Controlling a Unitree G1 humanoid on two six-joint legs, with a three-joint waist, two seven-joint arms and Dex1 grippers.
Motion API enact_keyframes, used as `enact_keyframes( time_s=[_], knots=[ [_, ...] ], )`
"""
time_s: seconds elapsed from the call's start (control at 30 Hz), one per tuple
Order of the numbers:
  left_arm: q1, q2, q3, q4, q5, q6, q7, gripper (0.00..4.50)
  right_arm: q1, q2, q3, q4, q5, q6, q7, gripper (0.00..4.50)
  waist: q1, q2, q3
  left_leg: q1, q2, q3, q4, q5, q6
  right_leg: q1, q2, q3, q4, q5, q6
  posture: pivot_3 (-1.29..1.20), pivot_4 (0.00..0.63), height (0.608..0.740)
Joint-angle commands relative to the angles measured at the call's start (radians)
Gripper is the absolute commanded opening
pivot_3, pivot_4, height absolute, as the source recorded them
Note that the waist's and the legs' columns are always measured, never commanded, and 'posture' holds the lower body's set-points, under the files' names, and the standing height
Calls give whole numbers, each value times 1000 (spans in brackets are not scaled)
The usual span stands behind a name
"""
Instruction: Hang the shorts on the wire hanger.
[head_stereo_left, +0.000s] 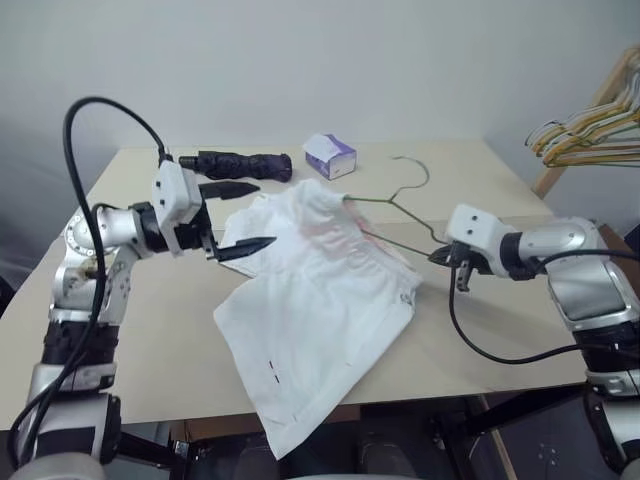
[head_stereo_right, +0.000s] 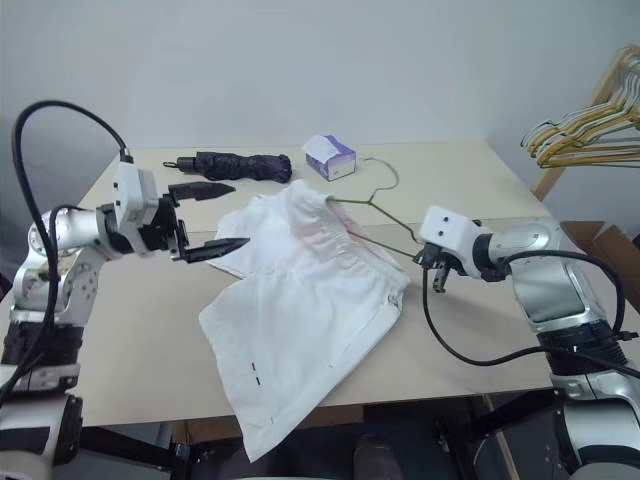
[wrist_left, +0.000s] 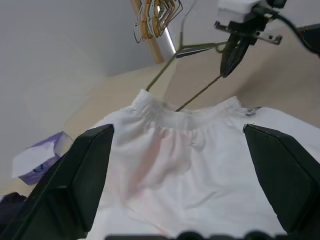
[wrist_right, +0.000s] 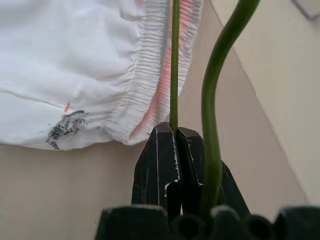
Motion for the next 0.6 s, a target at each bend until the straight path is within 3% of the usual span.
enact_keyframes(
  time_s=[0.03, 0.33, 0.53, 0.6],
  knots=[
    [-87, 3, -28, 108, 54, -140, -77, 4474, 6, -33, 2, -146, 5, 15, 12, 0, -7, 0, 0, 0, 0, 0, 0, 0, 0, 0, 0, 0, 0, 0, 0, -75, 0, 740],
    [-223, -39, -147, 364, 174, -401, -247, 4474, -6, -59, 36, -245, 22, 41, 56, 0, -27, 0, 0, -1, 0, 0, 1, 0, 0, 0, 0, 0, 0, 1, -2, -95, 0, 740],
    [-292, -67, -237, 553, 323, -560, -236, 4474, -27, -60, 39, -275, 58, 76, 83, 0, -38, 0, 0, -1, 0, 0, 1, 0, 0, -1, 0, 0, 0, 2, -2, -99, 0, 740],
    [-313, -85, -248, 614, 355, -598, -203, 4058, -34, -58, 38, -281, 66, 90, 85, 0, -40, 0, 0, -1, 0, 0, 1, 0, 0, -1, 0, 0, 0, 1, -2, -99, 0, 740]
  ],
)
